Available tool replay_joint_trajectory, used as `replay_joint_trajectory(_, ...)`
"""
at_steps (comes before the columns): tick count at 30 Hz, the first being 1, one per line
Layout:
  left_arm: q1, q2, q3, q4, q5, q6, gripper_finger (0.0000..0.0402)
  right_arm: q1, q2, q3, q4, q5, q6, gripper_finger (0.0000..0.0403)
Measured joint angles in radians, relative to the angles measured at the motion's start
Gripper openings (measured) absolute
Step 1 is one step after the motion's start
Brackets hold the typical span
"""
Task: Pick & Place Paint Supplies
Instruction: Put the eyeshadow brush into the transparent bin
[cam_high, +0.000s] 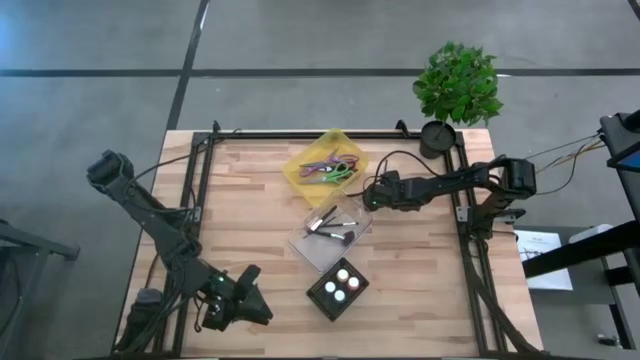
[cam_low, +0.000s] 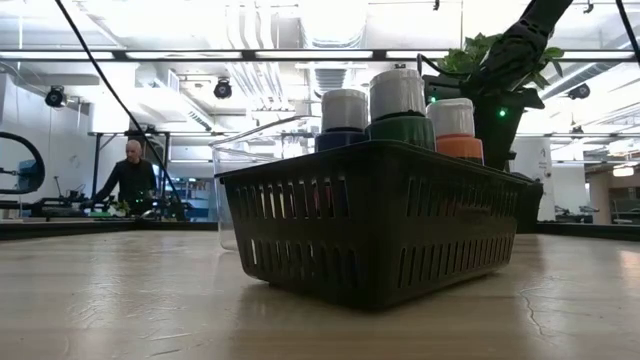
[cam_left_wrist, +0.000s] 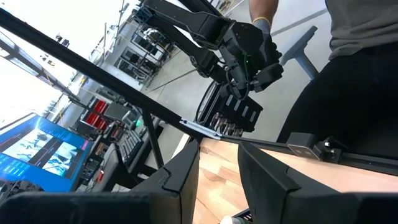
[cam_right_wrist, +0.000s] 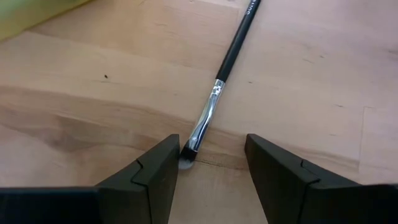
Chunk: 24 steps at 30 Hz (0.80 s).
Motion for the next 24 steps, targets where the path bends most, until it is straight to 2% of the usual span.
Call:
replay_joint_trajectory(5,0.000,0.000,0.000,0.000,0.000,0.000,0.0118,-0.001,0.001,0.002,0.000,-0.001,-0.023,0.0186)
replay_joint_trajectory(8,0.000,0.000,0.000,0.000,0.000,0.000,0.0118,-0.001,0.000,0.002,0.001,-0.012,-0.023,0.0169)
replay_joint_trajectory(11,0.000,0.000,0.000,-0.001,0.000,0.000,0.0118,0.000,0.002,0.002,0.003,-0.012,-0.022,0.0125)
replay_joint_trajectory(16,0.000,0.000,0.000,-0.001,0.000,0.000,0.0118,0.000,0.001,0.002,0.004,-0.015,-0.025,0.0026)
replay_joint_trajectory(24,0.000,0.000,0.000,-0.007,0.000,-0.007,0.0118,0.012,-0.010,0.001,0.014,-0.003,-0.075,0.0009)
